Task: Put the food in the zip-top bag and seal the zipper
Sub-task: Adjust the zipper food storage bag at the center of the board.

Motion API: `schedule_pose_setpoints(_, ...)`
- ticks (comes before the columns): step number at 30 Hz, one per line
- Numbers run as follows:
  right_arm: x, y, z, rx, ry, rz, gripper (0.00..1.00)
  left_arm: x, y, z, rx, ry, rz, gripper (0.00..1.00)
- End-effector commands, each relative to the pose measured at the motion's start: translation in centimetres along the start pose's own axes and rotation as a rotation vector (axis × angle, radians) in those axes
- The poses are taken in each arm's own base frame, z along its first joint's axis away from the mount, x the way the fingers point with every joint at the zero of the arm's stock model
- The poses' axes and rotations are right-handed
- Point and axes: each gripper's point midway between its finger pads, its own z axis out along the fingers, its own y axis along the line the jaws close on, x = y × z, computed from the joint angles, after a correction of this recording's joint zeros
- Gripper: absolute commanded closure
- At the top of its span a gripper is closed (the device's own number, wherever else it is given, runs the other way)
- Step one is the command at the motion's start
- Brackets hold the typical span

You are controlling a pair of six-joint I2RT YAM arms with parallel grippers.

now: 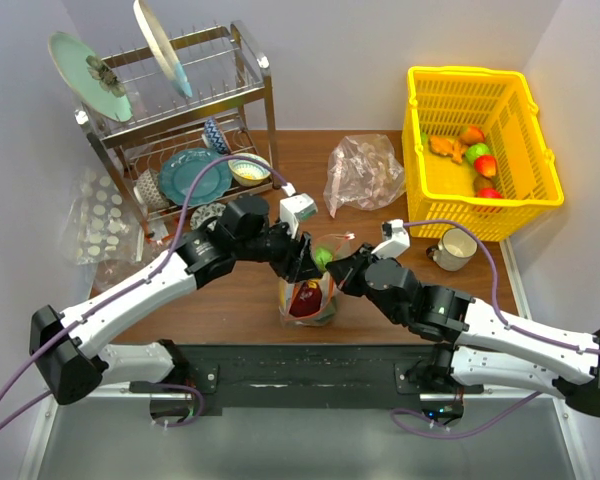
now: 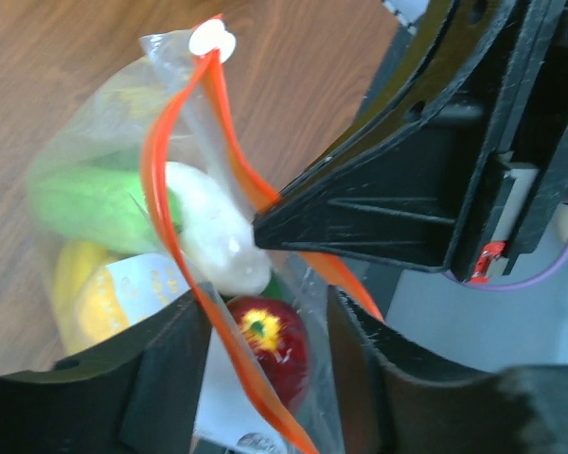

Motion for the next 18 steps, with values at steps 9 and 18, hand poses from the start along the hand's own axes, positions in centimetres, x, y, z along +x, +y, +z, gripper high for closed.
schedule_pose_setpoints(9,-2.7,1.9,-0.3,0.037,-0.07,0.127,1.0,0.1,-2.5,2.7,0.095,0.018,0.087,0.37)
schedule_pose_setpoints(18,-2.3,1.9,0.1,0.084,-0.051,0.147,1.0,0.3,-2.9,3.2,0.045,0.035,0.129,0.36)
